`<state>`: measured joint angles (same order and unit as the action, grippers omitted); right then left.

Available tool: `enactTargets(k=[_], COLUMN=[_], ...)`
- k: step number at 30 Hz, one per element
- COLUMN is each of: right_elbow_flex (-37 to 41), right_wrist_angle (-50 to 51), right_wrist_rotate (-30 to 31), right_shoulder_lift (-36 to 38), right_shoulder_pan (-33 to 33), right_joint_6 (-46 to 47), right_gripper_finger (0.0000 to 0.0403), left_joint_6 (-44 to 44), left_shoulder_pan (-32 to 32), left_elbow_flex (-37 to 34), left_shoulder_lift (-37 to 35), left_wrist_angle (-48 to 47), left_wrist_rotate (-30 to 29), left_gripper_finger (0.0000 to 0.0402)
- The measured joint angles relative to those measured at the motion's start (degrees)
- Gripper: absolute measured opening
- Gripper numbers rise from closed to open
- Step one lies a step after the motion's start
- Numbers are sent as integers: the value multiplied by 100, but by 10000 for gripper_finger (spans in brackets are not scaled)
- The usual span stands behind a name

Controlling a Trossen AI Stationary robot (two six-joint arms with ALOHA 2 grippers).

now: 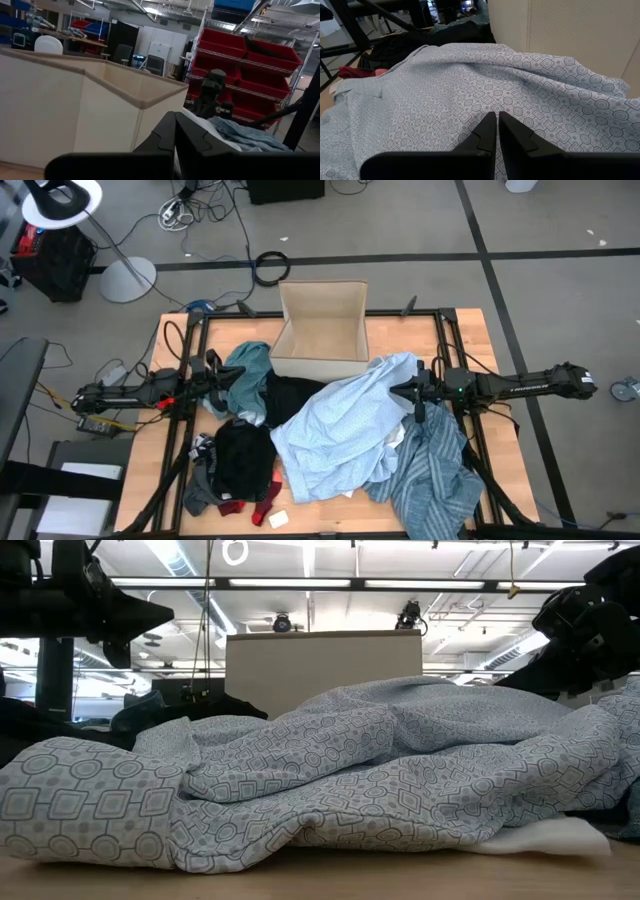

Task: Sort clothes
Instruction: Put the top black underwear into the laundry organizer

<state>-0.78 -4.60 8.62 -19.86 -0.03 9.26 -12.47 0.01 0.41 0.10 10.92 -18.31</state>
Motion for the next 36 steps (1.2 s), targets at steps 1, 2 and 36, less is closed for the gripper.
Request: enactTargets(k=[1,2,36], right_elbow_flex=[0,0,2], right_wrist_angle=[-2,-1,-2], right_wrist_rotate=[-2,-2,-2], right_shoulder_lift=[-2,-2,0], right_shoulder_pan=[-2,-2,-1], right_joint_6=[0,2,0], right_gripper_finger=[23,23,23], left_joint_6=[2,7,-474], left_shoulder_pan=[0,0,-232], left_elbow_flex=[2,2,3044], left_shoulder_lift=[0,0,2062], left_wrist_angle=[0,0,-3561], left_wrist_rotate=[0,0,1056], left_gripper_finger=[11,12,12])
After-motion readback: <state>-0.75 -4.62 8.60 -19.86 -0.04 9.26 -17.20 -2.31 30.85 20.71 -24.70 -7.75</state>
